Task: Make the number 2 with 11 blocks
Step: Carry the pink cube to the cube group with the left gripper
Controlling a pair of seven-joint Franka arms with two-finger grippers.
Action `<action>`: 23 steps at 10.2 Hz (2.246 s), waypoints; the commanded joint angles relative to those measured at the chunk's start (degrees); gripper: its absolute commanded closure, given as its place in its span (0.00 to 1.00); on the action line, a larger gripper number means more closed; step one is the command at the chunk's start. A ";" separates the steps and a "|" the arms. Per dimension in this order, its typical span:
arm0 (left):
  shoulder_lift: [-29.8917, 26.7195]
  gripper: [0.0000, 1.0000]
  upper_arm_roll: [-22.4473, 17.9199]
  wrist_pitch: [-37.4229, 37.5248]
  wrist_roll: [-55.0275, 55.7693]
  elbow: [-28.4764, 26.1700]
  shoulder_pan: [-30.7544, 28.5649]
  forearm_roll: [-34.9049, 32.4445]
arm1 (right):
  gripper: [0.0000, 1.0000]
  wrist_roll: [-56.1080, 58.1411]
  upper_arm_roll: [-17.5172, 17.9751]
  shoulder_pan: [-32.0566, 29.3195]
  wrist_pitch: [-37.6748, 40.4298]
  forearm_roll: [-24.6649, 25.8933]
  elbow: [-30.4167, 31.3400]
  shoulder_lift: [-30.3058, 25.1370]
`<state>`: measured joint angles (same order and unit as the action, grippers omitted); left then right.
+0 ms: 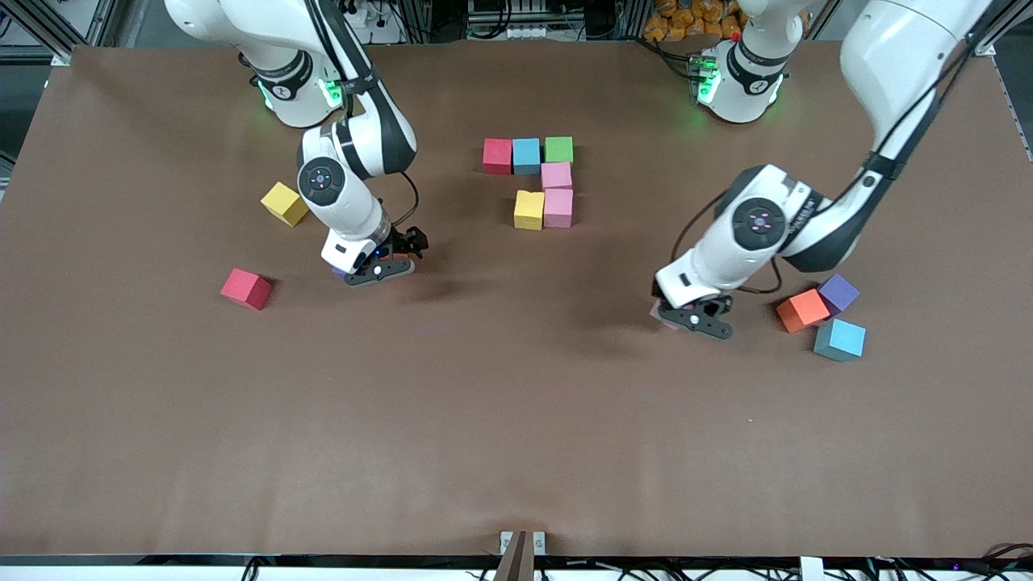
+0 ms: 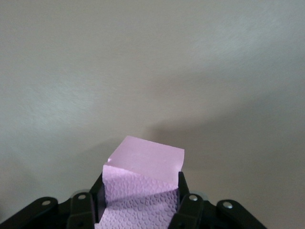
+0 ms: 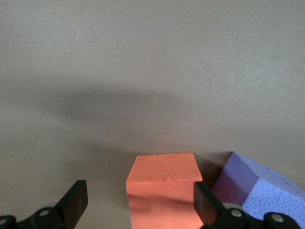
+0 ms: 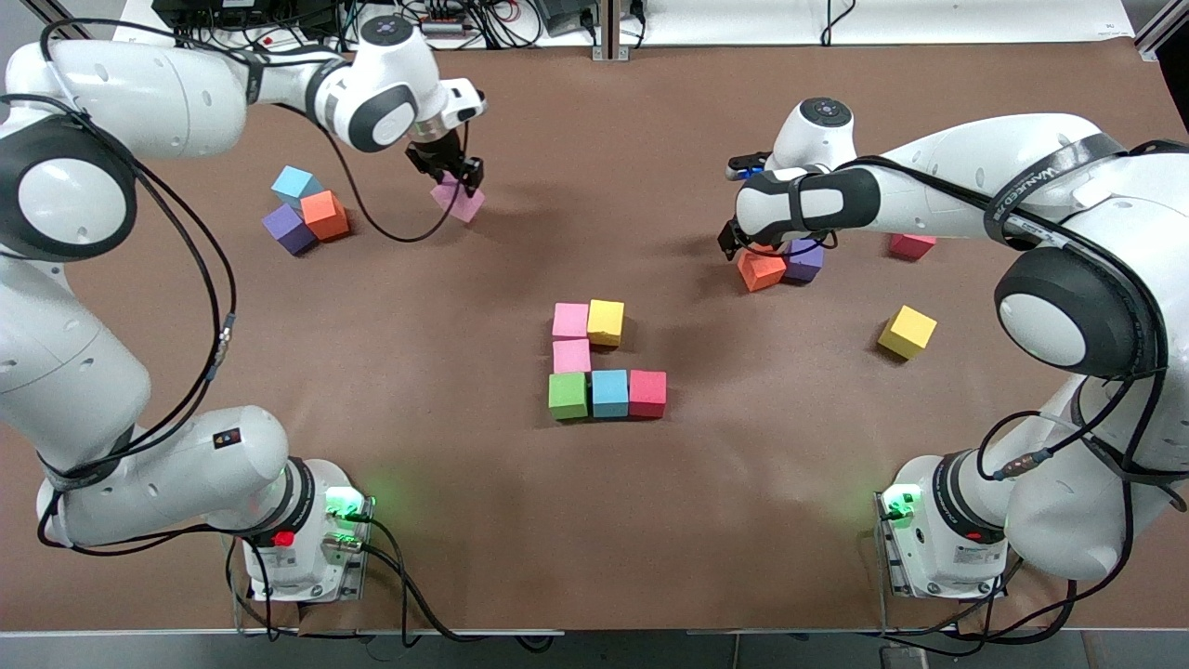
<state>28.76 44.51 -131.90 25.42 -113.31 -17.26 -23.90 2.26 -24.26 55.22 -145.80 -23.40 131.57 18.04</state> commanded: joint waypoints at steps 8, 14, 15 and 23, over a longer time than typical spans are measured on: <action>-0.73 0.74 12.07 6.92 56.27 3.62 2.58 8.95 | 0.00 8.55 0.17 -4.68 -0.80 0.02 1.41 -1.16; 0.33 0.74 12.88 6.83 94.06 5.11 11.19 11.32 | 0.00 -2.94 0.35 -4.16 -0.80 -3.41 4.57 -2.04; 0.50 0.74 12.79 6.83 99.07 5.11 13.11 11.33 | 0.00 -7.23 0.35 -2.68 -0.80 -3.41 5.10 -2.39; 3.05 0.74 11.30 6.31 125.20 5.11 20.95 10.89 | 0.81 -0.88 -0.09 -1.60 -0.01 -2.97 1.87 -2.04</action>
<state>31.94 56.72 -125.99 147.11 -109.25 2.31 -13.61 -2.43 -24.18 54.74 -146.15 -25.88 134.36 17.61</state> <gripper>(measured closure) 0.419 0.436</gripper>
